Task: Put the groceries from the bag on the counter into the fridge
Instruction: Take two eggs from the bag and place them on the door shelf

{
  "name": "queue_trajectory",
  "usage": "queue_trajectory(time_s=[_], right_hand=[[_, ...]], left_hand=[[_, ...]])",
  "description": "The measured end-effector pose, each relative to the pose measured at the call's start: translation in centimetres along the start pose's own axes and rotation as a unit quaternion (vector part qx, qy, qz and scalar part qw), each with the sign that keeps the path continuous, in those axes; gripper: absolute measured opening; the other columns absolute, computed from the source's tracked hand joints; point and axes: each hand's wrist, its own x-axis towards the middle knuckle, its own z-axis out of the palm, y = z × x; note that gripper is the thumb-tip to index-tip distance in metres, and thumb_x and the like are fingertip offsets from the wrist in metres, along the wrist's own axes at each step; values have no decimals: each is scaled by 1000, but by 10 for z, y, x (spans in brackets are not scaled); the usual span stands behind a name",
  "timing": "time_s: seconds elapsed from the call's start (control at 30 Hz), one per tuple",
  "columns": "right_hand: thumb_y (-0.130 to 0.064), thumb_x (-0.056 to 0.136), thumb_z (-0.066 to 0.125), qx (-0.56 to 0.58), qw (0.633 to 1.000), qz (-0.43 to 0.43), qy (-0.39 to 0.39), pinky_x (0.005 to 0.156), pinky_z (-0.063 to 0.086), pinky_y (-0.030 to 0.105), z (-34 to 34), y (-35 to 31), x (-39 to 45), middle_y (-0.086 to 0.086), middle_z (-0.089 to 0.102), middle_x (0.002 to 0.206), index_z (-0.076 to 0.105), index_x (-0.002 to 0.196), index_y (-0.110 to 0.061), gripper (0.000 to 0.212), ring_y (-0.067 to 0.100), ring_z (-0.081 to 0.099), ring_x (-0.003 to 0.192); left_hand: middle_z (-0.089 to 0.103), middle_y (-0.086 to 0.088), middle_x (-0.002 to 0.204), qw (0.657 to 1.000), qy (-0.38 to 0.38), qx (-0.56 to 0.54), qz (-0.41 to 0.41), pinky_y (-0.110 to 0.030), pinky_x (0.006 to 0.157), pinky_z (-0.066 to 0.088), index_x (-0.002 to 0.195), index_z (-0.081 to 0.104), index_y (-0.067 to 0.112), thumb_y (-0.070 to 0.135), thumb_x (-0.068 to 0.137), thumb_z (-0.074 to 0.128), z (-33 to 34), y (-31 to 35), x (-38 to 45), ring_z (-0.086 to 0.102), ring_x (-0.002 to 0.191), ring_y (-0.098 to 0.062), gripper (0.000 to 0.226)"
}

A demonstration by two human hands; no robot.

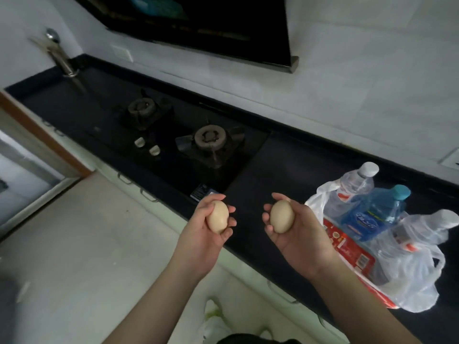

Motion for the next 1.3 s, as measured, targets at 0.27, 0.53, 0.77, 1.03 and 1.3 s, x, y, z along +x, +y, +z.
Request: queue_trajectory(time_s=[0.27, 0.53, 0.77, 1.03, 1.3], right_hand=[[-25, 86, 61, -53, 987, 136, -60, 64, 51, 27, 49, 54, 3, 11, 63, 97, 66, 114, -16, 29, 20, 60, 80], [-24, 93, 52, -147, 962, 190, -127, 65, 50, 27, 117, 137, -16, 11, 66, 92, 66, 110, -13, 24, 20, 63, 76], [-24, 92, 55, -212, 922, 264, -191, 62, 50, 27, 181, 250, -60, 12, 65, 94, 65, 109, -14, 22, 22, 64, 77], [-23, 99, 46, -288, 872, 283, -276, 55, 45, 26, 262, 371, -115, 11, 68, 86, 64, 106, -12, 22, 22, 66, 78], [-22, 97, 47, -298, 838, 337, -308, 51, 47, 24, 306, 440, -135, 11, 68, 84, 63, 106, -12, 20, 21, 66, 73]], left_hand=[[63, -14, 85, 989, 121, -52, 61, -21, 49, 46, 102, 62, 15, 17, 97, 40, -58, 17, -69, 57, 65, -21, 22], [63, -14, 84, 956, 222, -104, 160, -22, 49, 42, 100, 62, 14, 15, 97, 38, -137, 39, -159, 56, 64, -22, 24], [62, -15, 85, 918, 289, -163, 215, -23, 50, 41, 102, 61, 14, 15, 97, 39, -217, 46, -261, 56, 64, -23, 22], [65, -15, 87, 868, 337, -219, 290, -25, 56, 46, 106, 59, 12, 17, 98, 41, -304, 62, -364, 59, 67, -24, 20], [65, -14, 86, 825, 385, -227, 345, -24, 55, 46, 105, 59, 12, 17, 99, 40, -363, 87, -430, 59, 67, -23, 20]])
